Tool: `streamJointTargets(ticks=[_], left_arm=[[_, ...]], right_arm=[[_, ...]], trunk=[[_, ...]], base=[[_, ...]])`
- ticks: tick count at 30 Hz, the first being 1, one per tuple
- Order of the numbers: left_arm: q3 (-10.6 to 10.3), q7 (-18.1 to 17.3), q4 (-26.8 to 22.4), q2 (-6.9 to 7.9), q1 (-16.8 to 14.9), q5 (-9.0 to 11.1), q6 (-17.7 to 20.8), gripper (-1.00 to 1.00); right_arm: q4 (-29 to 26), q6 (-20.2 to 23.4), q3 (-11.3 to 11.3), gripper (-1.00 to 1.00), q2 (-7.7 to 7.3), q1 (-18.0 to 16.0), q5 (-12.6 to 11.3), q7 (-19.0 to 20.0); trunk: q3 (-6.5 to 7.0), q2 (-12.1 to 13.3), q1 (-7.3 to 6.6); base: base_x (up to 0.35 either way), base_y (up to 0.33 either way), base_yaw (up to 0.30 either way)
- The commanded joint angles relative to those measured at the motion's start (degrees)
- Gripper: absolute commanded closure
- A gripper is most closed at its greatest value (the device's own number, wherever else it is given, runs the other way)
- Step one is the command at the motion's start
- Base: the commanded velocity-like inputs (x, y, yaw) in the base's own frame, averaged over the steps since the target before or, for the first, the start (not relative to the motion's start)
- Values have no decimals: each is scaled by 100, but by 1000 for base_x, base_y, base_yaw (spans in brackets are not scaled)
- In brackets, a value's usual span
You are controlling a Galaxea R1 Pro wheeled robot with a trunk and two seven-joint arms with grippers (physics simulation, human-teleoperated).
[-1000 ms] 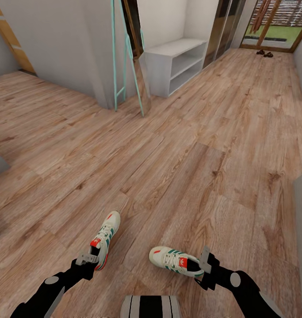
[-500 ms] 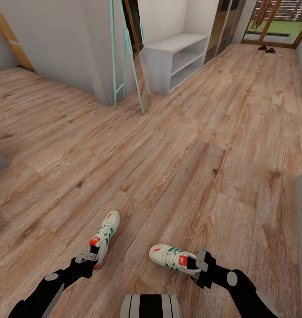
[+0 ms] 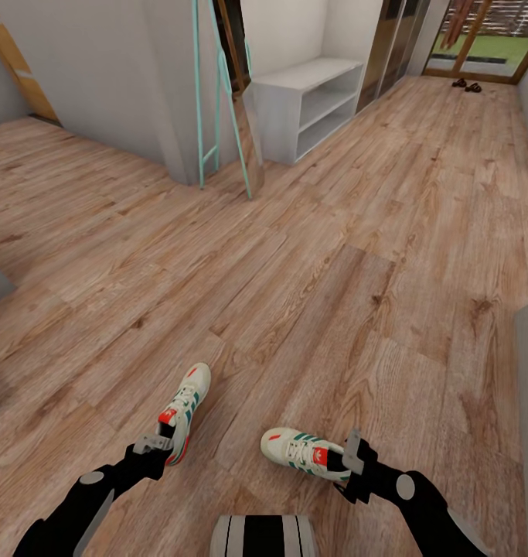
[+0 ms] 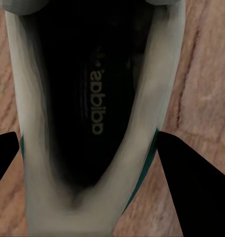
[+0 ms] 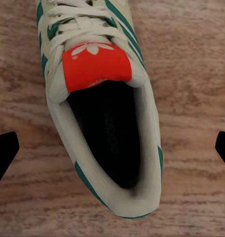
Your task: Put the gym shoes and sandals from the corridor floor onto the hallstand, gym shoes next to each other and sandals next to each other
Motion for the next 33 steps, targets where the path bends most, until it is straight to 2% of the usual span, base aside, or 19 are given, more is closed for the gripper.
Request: streamJointTargets(ticks=[1, 4, 8, 16, 19, 20, 22, 25, 27, 33], left_arm=[[-10, -9, -22, 7, -4, 19, 82, 100], [-10, -5, -50, 5, -7, 19, 150, 100], [-17, -4, -117, -11, -9, 19, 197, 100], [-20, -8, -140, -17, -8, 19, 206, 100], [-11, -11, -500, -7, -143, 25, 331, 100], [-11, -15, -912, -12, -263, 32, 740, 100], [-9, -18, -1315, -13, -312, 34, 1054, 100], [-4, -20, -1829, -16, -358, 36, 1392, 100], [-7, -17, -2009, -33, -372, 36, 1598, 100], [-13, -20, -2081, -47, -372, 43, 1691, 100]], right_arm=[[-24, -44, -24, -100, 1, -2, 65, 21], [-44, -41, -34, -100, -3, -2, 69, 17], [-66, -38, -47, -100, -4, -2, 77, 16], [-74, -51, -50, -100, -9, -2, 73, 7], [-83, -53, -53, -100, -13, -2, 73, 6], [-88, -48, -55, -100, -13, -2, 72, 6], [-91, -46, -57, -100, -13, -2, 72, 1], [-92, -47, -59, -100, -20, -2, 72, 1], [-92, -45, -59, -100, -22, -2, 72, -1], [-172, -44, -67, -100, -29, -2, 72, -2]], trunk=[[-6, -2, -1], [-22, -2, -1], [-141, -7, 9], [-163, -7, 9], [-163, -7, 9], [-163, -7, 9], [-163, -7, 9], [-238, -11, 17], [-297, -14, 22], [-360, -15, 25]], base=[[0, 0, 0], [0, 0, 0], [0, 0, 0], [0, 0, 0], [0, 0, 0], [0, 0, 0], [0, 0, 0], [0, 0, 0], [0, 0, 0], [0, 0, 0]])
